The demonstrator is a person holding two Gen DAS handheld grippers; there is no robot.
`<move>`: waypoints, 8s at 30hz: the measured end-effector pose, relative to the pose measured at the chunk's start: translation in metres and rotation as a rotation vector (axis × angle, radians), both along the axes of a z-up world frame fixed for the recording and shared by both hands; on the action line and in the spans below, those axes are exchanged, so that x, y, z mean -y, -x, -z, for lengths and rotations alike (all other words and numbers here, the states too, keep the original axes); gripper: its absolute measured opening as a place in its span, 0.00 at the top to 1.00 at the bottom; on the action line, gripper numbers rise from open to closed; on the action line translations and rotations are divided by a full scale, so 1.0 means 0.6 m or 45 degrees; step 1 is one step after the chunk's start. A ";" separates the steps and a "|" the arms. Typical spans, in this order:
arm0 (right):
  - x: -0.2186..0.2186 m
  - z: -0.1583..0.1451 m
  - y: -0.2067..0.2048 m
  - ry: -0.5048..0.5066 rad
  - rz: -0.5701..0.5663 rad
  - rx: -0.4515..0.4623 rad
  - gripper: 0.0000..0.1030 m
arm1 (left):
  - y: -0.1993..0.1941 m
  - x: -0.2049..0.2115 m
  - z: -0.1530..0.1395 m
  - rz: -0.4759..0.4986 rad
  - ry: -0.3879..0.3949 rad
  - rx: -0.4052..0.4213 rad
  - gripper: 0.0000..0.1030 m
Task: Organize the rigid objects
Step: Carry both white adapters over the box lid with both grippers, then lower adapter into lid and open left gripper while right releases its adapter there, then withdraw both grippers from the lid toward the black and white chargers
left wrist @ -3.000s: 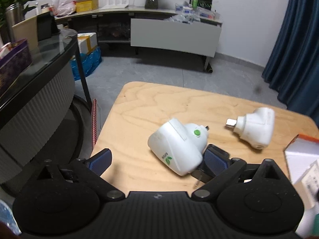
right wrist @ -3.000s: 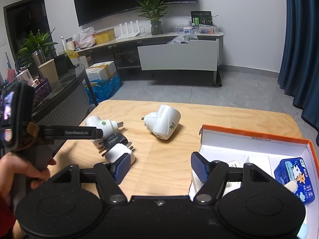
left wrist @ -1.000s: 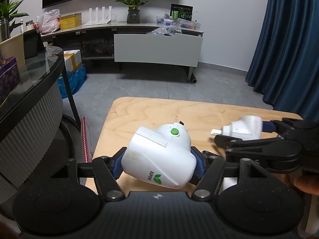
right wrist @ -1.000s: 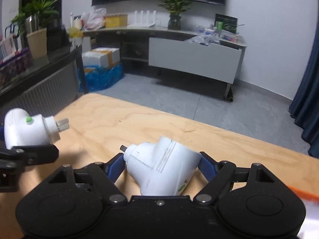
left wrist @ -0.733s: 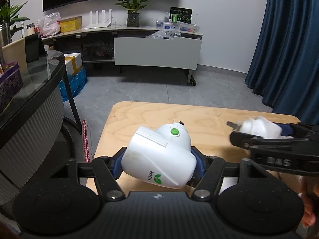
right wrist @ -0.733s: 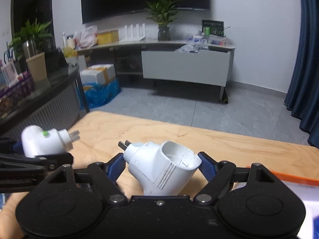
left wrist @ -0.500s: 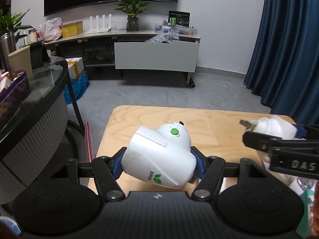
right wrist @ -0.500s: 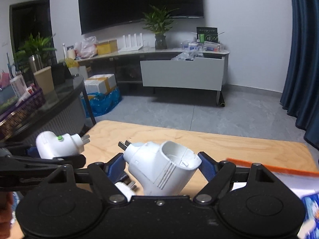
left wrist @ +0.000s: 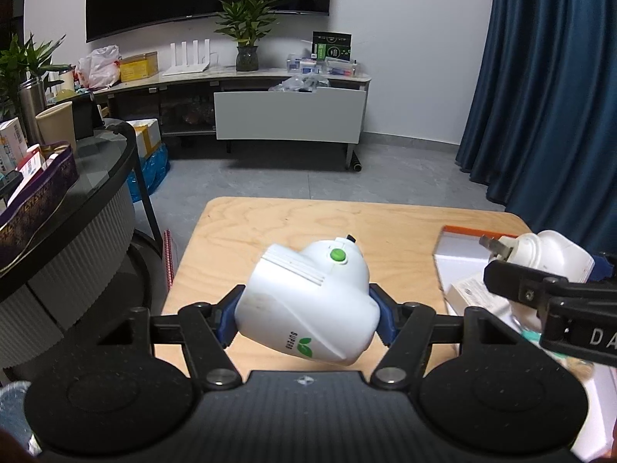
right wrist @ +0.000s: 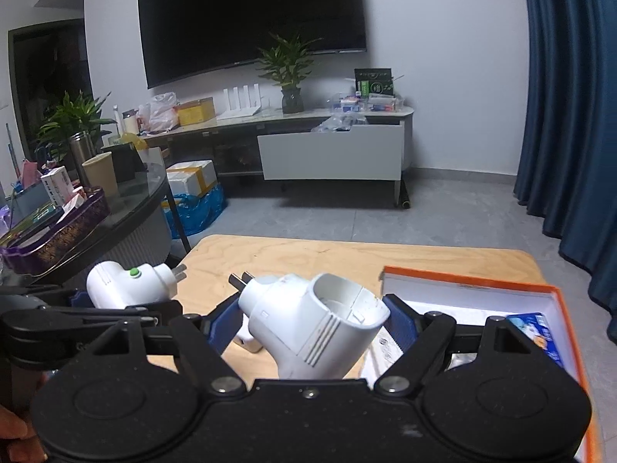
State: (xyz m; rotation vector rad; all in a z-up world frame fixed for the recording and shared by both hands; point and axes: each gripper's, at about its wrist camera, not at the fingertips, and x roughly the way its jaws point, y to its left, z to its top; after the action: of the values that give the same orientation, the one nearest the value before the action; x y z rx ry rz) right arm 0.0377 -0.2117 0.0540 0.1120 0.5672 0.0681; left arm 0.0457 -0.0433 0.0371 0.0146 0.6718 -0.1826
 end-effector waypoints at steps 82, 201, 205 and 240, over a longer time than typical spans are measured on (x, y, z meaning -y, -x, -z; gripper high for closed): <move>0.190 -0.020 0.203 -0.008 0.365 0.048 0.09 | 0.107 0.164 -0.016 0.357 0.042 -0.029 0.35; 0.321 0.005 0.086 -0.107 0.430 0.055 0.07 | 0.018 0.328 0.038 0.568 0.075 -0.129 0.21; 0.308 0.003 0.088 -0.093 0.415 0.043 0.06 | 0.019 0.314 0.027 0.496 0.037 -0.119 0.12; 0.137 0.003 0.039 -0.042 0.205 -0.021 0.04 | -0.010 0.113 0.003 0.119 0.029 -0.106 0.02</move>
State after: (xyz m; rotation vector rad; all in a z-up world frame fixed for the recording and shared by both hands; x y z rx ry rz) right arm 0.0145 -0.2939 0.0523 0.1898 0.5721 -0.0803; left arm 0.0517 -0.1108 0.0351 0.0168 0.7529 -0.2821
